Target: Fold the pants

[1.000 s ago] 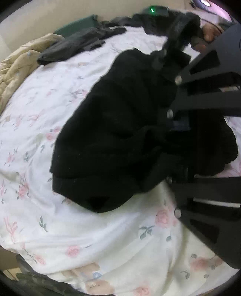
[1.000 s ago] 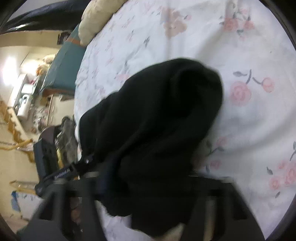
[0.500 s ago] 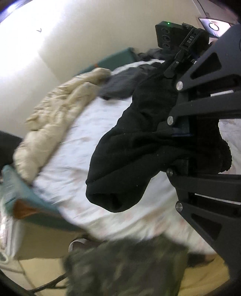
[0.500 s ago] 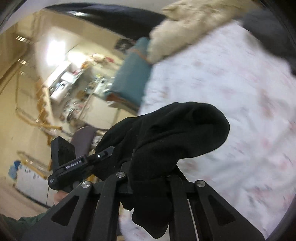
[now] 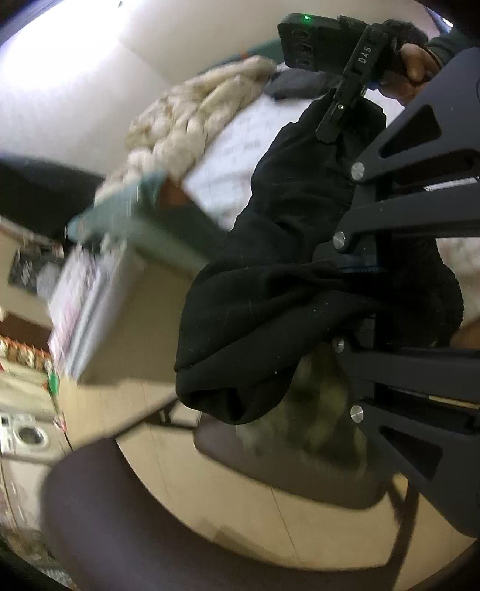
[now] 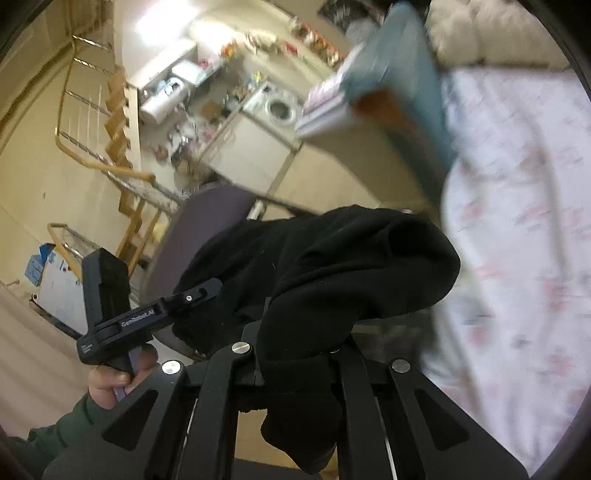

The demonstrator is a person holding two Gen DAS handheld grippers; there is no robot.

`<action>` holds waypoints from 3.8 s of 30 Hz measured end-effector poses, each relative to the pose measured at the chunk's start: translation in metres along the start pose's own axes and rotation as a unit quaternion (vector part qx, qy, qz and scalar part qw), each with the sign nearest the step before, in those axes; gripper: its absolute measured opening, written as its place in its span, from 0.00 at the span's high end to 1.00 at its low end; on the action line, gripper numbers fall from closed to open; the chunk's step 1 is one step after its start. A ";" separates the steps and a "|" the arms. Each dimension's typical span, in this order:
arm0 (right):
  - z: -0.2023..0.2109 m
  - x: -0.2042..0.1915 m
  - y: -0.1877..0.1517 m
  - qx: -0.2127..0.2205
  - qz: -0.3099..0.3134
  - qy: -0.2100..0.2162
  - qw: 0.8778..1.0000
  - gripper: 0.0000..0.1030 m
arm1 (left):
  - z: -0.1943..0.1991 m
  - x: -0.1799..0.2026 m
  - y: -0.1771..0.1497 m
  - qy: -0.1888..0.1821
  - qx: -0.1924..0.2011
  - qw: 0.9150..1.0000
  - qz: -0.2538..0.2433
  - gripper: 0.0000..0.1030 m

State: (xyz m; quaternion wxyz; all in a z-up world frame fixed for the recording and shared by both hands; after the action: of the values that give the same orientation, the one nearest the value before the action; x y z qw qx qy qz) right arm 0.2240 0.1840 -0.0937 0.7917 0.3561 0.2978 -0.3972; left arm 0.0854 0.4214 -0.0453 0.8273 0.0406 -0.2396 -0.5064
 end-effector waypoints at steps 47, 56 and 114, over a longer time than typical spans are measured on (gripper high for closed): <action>-0.084 0.018 0.032 -0.107 -0.021 -0.161 0.981 0.67 | -0.049 -0.028 0.015 0.109 -0.060 0.992 -0.011 0.30; 0.090 -0.035 -0.062 0.014 0.054 -0.190 0.980 0.33 | 0.018 0.123 -0.073 0.100 0.035 0.989 -0.107 0.30; 0.269 0.013 -0.323 0.254 -0.039 -0.450 0.855 0.00 | -0.006 0.308 -0.300 0.051 0.110 0.964 -0.236 0.01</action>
State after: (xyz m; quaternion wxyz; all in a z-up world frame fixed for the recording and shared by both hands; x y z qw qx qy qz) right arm 0.0096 -0.1760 -0.0555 0.7055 0.3153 -0.1885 -0.6061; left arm -0.0431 0.0109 -0.0338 0.6862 0.2126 -0.2353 -0.6547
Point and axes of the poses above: each gripper's, at about its wrist camera, not at the fingertips, and z roughly against the way its jaws point, x to its right, y to its top, the point moved 1 cm from there along -z, roughly the way its jaws point, and after that the axes turned 14 degrees about -x, right-handed, at the moved point
